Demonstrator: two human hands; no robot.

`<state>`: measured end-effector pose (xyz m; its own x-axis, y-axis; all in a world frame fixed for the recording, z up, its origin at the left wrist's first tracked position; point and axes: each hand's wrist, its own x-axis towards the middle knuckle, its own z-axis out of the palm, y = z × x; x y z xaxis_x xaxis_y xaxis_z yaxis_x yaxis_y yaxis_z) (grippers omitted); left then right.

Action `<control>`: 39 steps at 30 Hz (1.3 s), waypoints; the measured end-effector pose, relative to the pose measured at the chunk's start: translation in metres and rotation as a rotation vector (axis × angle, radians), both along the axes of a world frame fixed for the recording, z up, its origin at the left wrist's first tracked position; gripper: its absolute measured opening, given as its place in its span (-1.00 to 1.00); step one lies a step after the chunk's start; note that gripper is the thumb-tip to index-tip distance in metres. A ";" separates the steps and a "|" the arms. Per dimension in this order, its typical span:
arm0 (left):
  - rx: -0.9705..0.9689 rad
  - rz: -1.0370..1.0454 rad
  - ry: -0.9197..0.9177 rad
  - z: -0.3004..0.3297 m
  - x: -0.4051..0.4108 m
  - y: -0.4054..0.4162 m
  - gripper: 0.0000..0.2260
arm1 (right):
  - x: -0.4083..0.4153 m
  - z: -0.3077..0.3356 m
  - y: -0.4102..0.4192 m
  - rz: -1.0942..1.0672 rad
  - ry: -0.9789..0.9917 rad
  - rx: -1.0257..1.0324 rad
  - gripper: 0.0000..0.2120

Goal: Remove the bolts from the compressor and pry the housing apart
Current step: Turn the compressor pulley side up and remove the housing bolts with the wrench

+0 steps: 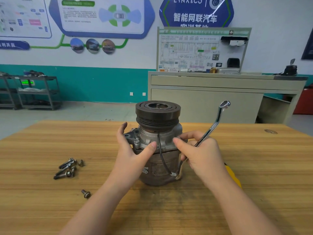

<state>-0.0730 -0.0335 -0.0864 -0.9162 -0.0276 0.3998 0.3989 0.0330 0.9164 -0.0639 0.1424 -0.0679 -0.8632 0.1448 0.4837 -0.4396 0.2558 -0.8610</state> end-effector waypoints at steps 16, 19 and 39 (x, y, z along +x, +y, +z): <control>-0.030 0.014 0.014 -0.002 0.000 -0.001 -0.19 | 0.002 0.001 -0.001 0.026 -0.021 0.028 -0.93; -0.063 0.012 0.026 -0.001 0.003 -0.001 -0.15 | 0.001 0.003 0.001 0.062 0.017 -0.063 -0.94; -0.428 0.240 0.511 0.022 0.039 0.005 -0.79 | 0.023 0.015 -0.017 0.476 0.012 -0.254 -0.72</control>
